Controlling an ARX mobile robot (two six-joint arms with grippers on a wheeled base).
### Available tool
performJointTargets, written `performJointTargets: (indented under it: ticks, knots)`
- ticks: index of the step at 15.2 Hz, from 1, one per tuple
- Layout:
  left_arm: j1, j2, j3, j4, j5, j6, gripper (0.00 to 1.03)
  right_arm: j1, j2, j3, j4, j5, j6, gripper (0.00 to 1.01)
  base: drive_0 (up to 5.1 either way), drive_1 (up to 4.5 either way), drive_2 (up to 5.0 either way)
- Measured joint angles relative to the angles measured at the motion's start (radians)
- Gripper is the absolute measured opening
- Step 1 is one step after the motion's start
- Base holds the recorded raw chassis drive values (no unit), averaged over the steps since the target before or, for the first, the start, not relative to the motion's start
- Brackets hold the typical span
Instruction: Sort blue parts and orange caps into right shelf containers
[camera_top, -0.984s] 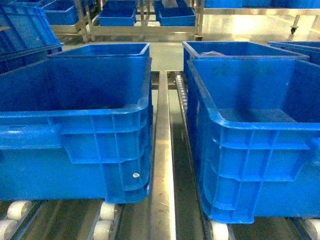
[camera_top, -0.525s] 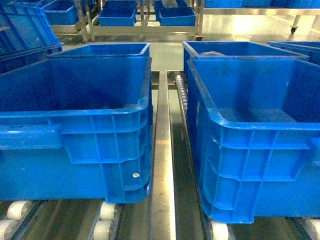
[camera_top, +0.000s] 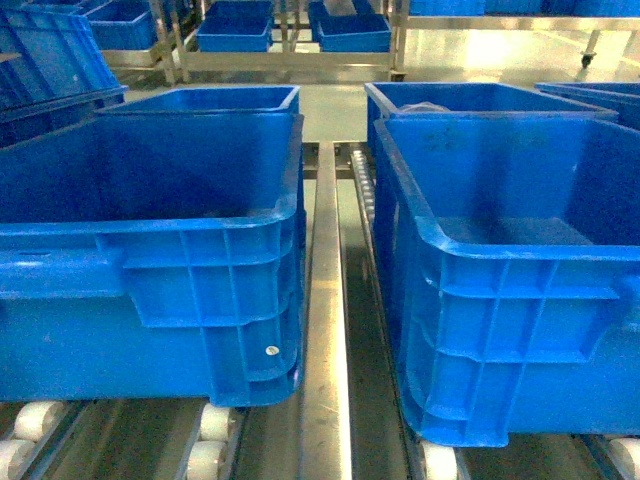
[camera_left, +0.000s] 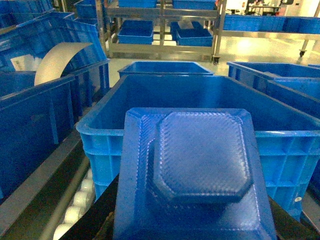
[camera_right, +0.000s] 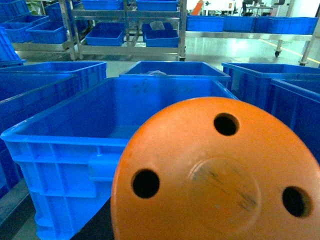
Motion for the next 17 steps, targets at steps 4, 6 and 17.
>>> performJointTargets:
  ticks: [4,6,17]
  knots:
    - [0.0,0.0,0.0,0.0,0.0,0.0,0.43,0.0,0.0,0.0,0.0,0.0,0.0,0.44,0.0,0.0,0.0]
    - [0.0,0.0,0.0,0.002,-0.002,0.0,0.43,0.015,0.0,-0.001,0.026,0.038,-0.026,0.44,0.0,0.0,0.0]
    - [-0.072,1.46,0.601,0.818,-0.04,-0.023,0.43,0.118,1.232,0.509,0.893,0.134,-0.106,0.44,0.0,0.0,0.0]
